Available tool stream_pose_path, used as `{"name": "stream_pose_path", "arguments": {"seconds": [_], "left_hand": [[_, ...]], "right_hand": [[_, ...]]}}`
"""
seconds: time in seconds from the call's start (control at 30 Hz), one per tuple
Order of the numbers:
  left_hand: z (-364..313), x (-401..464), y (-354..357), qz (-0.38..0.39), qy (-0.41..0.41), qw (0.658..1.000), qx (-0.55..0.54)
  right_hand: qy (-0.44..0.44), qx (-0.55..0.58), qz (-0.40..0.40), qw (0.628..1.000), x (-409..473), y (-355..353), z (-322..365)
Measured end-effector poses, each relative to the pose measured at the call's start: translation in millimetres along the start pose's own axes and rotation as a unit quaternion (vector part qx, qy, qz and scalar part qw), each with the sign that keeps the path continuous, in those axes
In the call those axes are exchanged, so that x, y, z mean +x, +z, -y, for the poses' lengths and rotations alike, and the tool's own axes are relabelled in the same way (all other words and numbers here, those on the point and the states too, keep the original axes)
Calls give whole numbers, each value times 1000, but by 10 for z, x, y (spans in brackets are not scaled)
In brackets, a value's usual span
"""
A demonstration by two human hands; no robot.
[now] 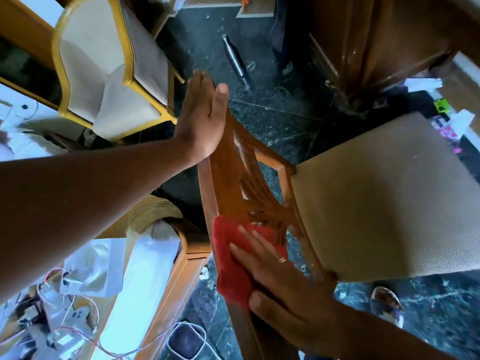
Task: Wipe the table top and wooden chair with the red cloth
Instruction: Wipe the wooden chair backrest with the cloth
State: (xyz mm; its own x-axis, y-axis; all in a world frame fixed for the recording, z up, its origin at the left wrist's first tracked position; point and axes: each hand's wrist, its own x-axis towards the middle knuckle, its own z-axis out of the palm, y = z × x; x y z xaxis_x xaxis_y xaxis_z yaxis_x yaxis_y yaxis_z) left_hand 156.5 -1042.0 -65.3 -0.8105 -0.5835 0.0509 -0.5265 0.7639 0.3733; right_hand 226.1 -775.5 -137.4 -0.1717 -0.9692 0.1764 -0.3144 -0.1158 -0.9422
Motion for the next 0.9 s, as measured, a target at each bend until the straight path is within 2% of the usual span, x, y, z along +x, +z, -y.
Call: {"name": "stream_pose_path", "arguments": {"seconds": [0.07, 0.23, 0.3, 0.37, 0.47, 0.53, 0.6, 0.7, 0.77, 0.9], "left_hand": [[-8, -3, -5, 8, -3, 1000, 4], [-12, -10, 8, -15, 10, 1000, -13], [3, -3, 7, -21, 8, 1000, -10], [17, 21, 4, -6, 1, 1000, -2], [-17, 35, -19, 4, 19, 1000, 8], [-29, 39, -28, 10, 20, 999, 23], [-17, 57, -18, -1, 24, 999, 38], [-25, 55, -27, -37, 40, 998, 44], [-19, 49, -32, -28, 41, 998, 42], [-28, 33, -44, -27, 35, 997, 69]], "right_hand": [[4, 38, -29, 999, 128, -104, 36], [115, 42, -102, 987, 977, -384, 62], [88, 50, -118, 988, 856, -315, 81], [44, 58, -96, 993, 527, -110, 84], [97, 61, -3, 993, 27, 124, 151], [80, 56, -14, 995, -163, 145, 198], [72, 119, -31, 990, -76, 49, 202], [125, 133, -73, 981, 524, -170, 141], [158, 142, -89, 973, 767, -220, 109], [130, 99, -83, 983, 230, 7, 160]]}}
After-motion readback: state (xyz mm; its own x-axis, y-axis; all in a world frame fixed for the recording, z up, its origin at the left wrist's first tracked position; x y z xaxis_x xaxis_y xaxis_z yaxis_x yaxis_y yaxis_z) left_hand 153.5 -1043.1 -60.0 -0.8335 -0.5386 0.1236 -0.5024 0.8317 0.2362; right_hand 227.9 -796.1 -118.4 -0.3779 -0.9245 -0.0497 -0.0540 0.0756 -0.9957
